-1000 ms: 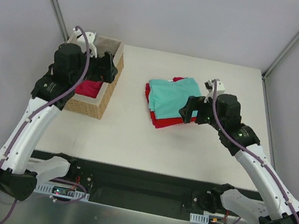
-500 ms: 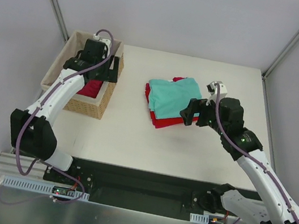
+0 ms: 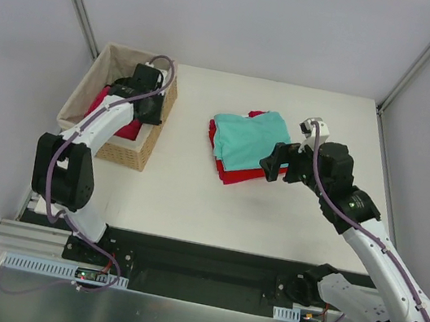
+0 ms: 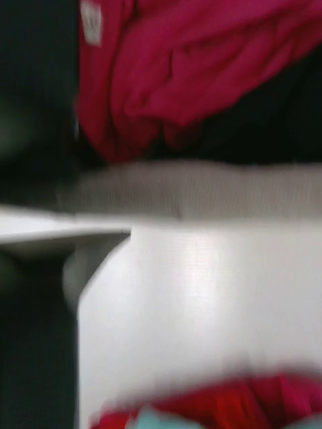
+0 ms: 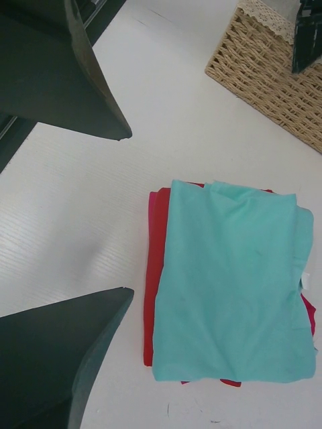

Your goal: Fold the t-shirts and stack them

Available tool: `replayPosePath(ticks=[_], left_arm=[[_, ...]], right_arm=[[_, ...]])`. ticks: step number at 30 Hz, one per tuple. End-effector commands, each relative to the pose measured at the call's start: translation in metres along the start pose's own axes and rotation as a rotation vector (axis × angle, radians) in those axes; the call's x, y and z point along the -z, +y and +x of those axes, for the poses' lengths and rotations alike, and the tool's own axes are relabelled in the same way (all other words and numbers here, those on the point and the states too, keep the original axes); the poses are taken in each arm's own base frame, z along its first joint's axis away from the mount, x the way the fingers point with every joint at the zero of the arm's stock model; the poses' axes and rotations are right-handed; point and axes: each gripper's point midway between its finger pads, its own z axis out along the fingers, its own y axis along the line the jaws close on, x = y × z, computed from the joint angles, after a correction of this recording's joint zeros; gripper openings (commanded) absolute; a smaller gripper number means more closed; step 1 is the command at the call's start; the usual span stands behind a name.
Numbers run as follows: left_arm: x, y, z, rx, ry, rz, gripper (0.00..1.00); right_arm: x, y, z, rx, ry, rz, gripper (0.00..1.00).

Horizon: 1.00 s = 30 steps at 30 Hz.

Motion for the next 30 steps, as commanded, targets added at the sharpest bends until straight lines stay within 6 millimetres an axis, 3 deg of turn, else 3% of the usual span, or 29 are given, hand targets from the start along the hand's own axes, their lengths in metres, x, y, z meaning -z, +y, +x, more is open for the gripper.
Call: replayPosePath(ticks=[1, 6, 12, 21, 22, 24, 30], left_arm=[[-0.008, 0.023, 0.003, 0.042, 0.007, -0.017, 0.00], [-0.022, 0.052, 0.008, 0.057, 0.033, -0.074, 0.00], [-0.043, 0.074, -0.013, 0.055, 0.031, -0.096, 0.00], [-0.074, 0.079, -0.052, -0.036, 0.003, -0.078, 0.00], [-0.075, 0.089, -0.054, -0.023, 0.000, -0.089, 0.00], [-0.080, 0.089, -0.061, -0.027, -0.011, -0.051, 0.00], [-0.095, 0.105, -0.066, -0.036, -0.026, -0.002, 0.00]], right_arm=[[0.002, 0.006, -0.009, 0.005, -0.037, -0.024, 0.97], [0.000, 0.008, -0.012, 0.000, -0.040, -0.036, 0.97], [0.000, 0.010, -0.013, -0.007, -0.045, -0.042, 0.96], [-0.007, 0.013, -0.013, -0.012, -0.034, -0.060, 0.97], [-0.007, 0.013, -0.013, -0.012, -0.036, -0.061, 0.97], [-0.009, 0.013, -0.012, -0.012, -0.031, -0.063, 0.97], [-0.010, 0.013, -0.010, -0.012, -0.021, -0.063, 0.97]])
